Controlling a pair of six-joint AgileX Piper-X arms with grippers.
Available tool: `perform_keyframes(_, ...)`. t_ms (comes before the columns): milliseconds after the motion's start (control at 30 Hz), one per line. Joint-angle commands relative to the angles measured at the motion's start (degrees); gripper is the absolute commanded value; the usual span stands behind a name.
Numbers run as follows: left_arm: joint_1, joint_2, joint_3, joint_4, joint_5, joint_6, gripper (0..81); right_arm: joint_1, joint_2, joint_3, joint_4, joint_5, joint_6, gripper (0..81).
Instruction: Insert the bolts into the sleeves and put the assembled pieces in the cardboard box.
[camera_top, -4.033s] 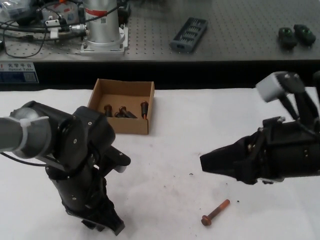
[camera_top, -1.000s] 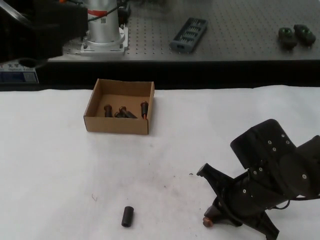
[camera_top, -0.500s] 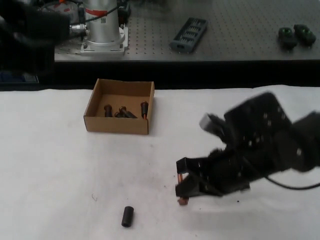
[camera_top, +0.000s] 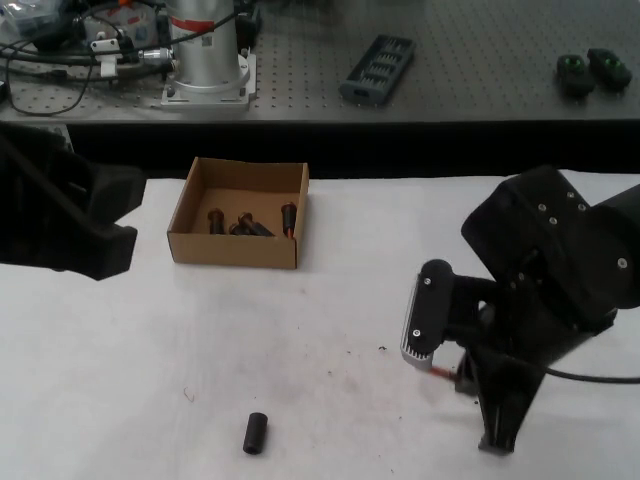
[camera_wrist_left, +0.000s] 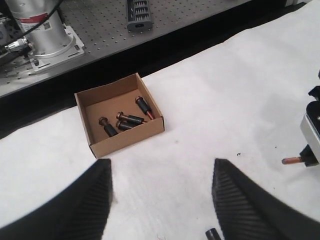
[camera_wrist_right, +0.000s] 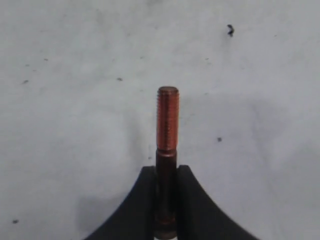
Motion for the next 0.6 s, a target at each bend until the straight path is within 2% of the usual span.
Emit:
perform_keyframes(0, -0.15, -0.17, -0.28, -0.29, -0.64, 0.7, 42.8, -0.05, 0.03, -0.27, -5.5, 1.83, -4.34, 5.2)
perform_keyframes(133, -0.15, -0.17, -0.28, -0.29, -0.64, 0.7, 42.8, -0.05, 0.03, -0.27, -8.23, 0.0, -4.34, 0.8)
perform_keyframes(200, -0.15, -0.17, -0.28, -0.29, -0.64, 0.7, 42.8, -0.05, 0.03, -0.27, -7.69, -0.18, -3.81, 8.5)
perform_keyframes(300, -0.15, -0.17, -0.28, -0.29, -0.64, 0.7, 42.8, -0.05, 0.03, -0.27, -6.98, -0.18, -3.37, 25.3)
perform_keyframes(367, -0.15, 0.17, -0.28, -0.32, 0.46, 1.12, 42.8, -0.05, 0.03, -0.27, -6.97, -0.18, -0.63, 32.9)
perform_keyframes(567, -0.15, 6.68, -0.28, -0.65, 13.36, 7.6, 42.8, -0.05, -0.8, -0.27, -5.64, -0.22, 15.21, 33.9)
